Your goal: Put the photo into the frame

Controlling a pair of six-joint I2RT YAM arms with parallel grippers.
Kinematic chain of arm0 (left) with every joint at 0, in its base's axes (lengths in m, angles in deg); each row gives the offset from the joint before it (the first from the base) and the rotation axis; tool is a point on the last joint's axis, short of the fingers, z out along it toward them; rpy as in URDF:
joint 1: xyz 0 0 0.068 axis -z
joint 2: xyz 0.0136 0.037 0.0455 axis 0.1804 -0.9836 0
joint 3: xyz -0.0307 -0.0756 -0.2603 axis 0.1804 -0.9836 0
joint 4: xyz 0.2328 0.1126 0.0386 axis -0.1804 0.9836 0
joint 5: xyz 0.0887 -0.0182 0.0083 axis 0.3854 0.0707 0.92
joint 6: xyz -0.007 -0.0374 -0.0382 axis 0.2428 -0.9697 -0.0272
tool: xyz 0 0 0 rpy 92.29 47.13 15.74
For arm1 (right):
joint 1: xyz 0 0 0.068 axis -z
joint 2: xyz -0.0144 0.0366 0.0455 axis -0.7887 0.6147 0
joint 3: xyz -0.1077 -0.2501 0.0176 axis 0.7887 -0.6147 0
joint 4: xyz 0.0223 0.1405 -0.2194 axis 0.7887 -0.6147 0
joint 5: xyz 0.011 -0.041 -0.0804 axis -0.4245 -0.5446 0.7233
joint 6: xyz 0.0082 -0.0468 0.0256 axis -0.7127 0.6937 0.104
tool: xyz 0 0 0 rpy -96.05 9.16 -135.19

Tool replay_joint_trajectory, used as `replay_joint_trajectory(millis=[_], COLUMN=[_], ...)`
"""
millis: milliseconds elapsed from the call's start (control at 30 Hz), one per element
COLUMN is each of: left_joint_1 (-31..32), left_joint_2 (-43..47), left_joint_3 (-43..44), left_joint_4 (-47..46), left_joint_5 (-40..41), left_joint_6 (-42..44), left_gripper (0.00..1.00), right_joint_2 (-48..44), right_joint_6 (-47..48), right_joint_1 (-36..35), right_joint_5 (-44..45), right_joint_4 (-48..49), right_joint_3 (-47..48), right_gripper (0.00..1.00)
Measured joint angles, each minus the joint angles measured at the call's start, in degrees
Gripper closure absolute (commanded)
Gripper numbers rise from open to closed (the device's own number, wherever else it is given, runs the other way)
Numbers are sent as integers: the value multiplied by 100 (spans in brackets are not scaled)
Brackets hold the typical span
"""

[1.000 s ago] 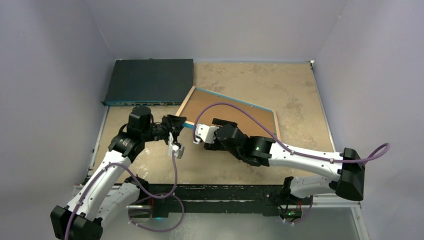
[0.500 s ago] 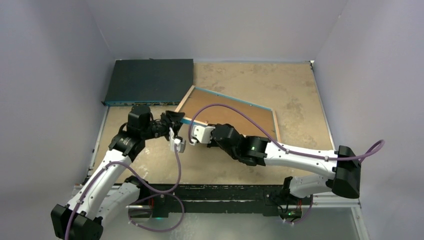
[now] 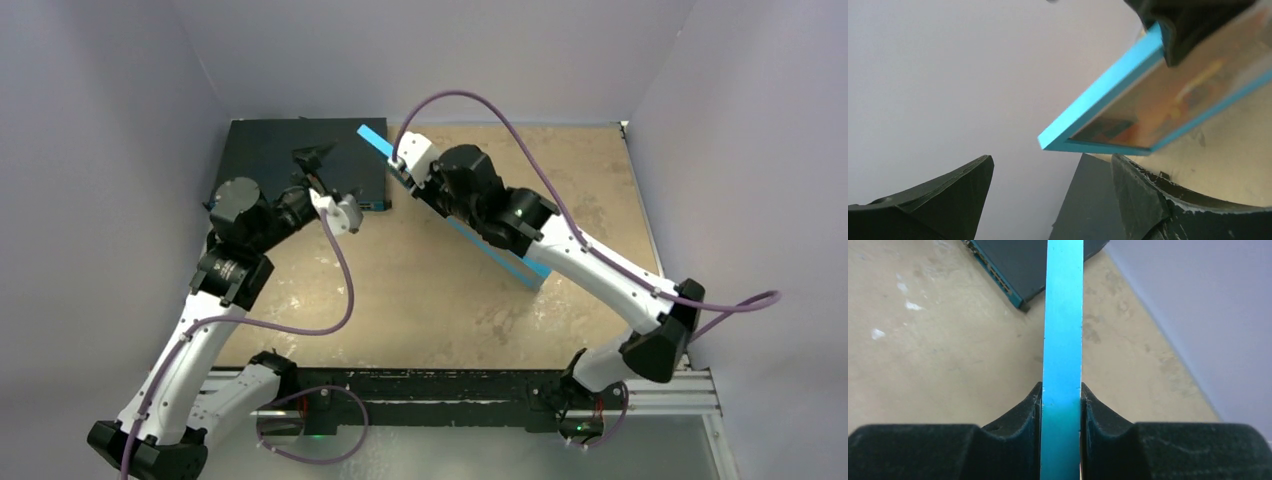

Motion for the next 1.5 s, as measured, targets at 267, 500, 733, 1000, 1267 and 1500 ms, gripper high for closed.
replay_joint_trajectory(millis=[267, 500, 733, 1000, 1267, 1500], left_joint_1=[-595, -868, -868, -896, -999, -1019], left_joint_2=[-616, -909, -1419, -3082, -3541, -3421], left_joint_3=[1375, 1832, 2367, 3456, 3340, 2833], left_joint_4=[330, 844, 1478, 2964, 3606, 3589], left_joint_5=[564, 557, 625, 1257, 1611, 1613], left_joint_6=[-2199, -3233, -3825, -4212, -4232, -4221], left_gripper=[14, 16, 15, 13, 12, 12], right_joint_2=[1123, 1180, 1141, 879, 304, 813], right_joint_6=[-999, -1460, -2079, -3056, -4232, -4835], right_joint_1=[868, 2240, 3589, 4957, 5442, 5399], right_joint_5=[-1202, -2094, -2697, -3281, -3296, -4089], right_joint_4=[-726, -640, -127, 1257, 2680, 2933], right_joint_3=[1499, 1668, 1427, 442, -1565, -2951], right_gripper=[100, 100, 100, 100, 100, 100])
